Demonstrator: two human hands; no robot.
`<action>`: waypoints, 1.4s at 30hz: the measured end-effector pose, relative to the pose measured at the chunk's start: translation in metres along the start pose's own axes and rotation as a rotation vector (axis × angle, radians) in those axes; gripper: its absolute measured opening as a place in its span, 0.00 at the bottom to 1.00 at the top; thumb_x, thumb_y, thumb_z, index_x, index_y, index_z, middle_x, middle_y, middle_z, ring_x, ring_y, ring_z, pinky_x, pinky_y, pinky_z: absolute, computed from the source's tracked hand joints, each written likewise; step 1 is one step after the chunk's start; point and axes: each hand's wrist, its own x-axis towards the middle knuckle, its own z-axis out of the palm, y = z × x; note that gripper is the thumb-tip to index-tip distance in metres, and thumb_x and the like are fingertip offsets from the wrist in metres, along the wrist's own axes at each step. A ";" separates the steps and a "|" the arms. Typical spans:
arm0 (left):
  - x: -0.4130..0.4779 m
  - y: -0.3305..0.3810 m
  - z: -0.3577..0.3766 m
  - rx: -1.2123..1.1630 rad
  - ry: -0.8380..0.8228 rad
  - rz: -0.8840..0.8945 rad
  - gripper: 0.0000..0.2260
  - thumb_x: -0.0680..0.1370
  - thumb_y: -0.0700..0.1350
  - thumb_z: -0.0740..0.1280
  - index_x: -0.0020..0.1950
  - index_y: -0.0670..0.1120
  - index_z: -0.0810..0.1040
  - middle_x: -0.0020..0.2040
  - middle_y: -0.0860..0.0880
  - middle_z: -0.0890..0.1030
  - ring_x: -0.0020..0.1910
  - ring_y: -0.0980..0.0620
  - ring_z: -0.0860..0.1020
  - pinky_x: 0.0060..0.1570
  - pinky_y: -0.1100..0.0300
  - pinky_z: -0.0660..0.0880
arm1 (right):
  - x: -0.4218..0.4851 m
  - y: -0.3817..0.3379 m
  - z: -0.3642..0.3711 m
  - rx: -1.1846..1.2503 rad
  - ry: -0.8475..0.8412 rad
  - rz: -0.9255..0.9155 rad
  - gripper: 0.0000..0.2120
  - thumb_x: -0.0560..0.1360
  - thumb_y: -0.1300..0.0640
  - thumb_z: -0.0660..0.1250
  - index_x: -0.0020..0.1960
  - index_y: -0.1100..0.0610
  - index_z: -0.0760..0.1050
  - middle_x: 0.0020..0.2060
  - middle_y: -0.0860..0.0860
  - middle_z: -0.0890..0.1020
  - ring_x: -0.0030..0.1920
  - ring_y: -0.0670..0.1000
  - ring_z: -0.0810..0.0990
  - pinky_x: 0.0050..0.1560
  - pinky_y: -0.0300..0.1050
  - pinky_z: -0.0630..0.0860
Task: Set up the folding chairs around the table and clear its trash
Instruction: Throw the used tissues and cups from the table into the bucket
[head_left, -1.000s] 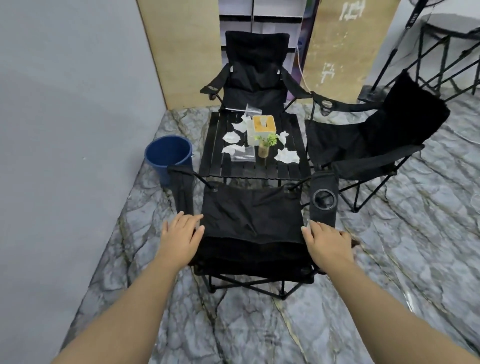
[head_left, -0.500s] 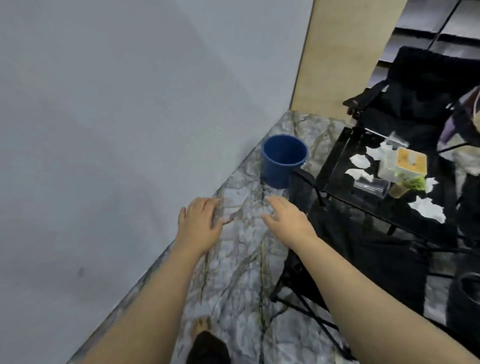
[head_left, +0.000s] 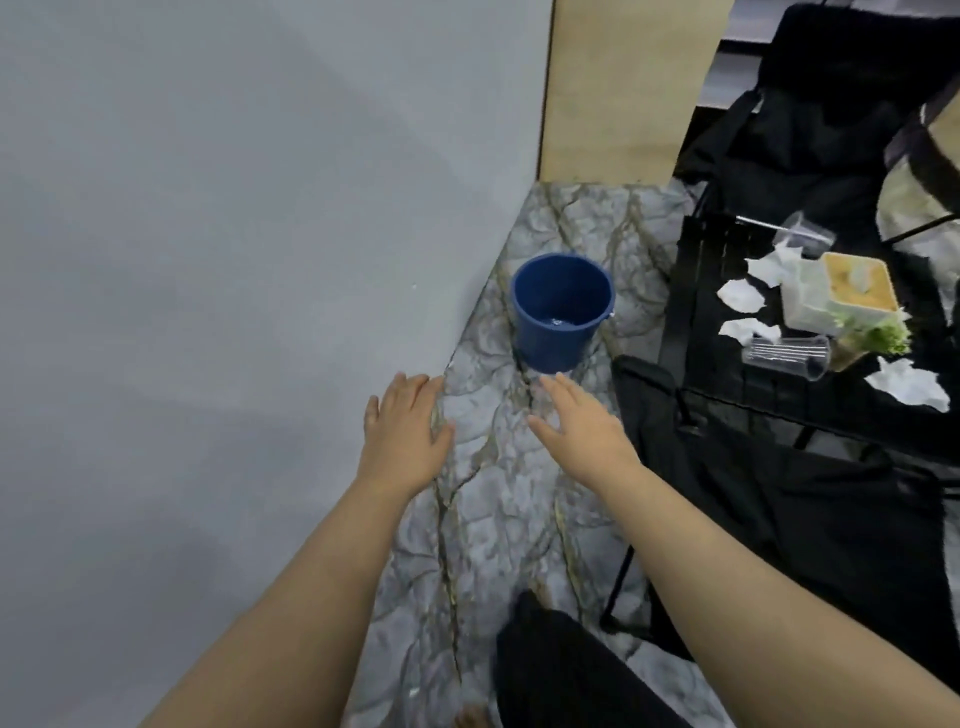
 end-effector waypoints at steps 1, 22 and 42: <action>0.025 0.006 0.002 0.004 -0.023 0.034 0.25 0.76 0.54 0.55 0.72 0.49 0.60 0.73 0.46 0.64 0.75 0.45 0.55 0.72 0.41 0.52 | 0.016 0.006 -0.008 0.004 0.021 0.028 0.28 0.79 0.43 0.54 0.76 0.47 0.50 0.77 0.47 0.52 0.76 0.50 0.54 0.71 0.54 0.59; 0.487 0.213 0.062 0.076 -0.325 0.632 0.23 0.78 0.50 0.59 0.72 0.50 0.60 0.73 0.49 0.63 0.73 0.47 0.60 0.71 0.43 0.58 | 0.287 0.189 -0.198 0.170 0.282 0.547 0.28 0.79 0.42 0.53 0.76 0.48 0.51 0.76 0.49 0.56 0.75 0.52 0.57 0.70 0.55 0.62; 0.605 0.370 0.293 0.361 -0.534 1.240 0.24 0.78 0.50 0.57 0.74 0.50 0.56 0.75 0.48 0.62 0.76 0.45 0.51 0.73 0.41 0.50 | 0.340 0.380 -0.129 0.097 0.237 1.023 0.26 0.80 0.45 0.50 0.76 0.50 0.47 0.77 0.50 0.52 0.77 0.54 0.48 0.70 0.57 0.59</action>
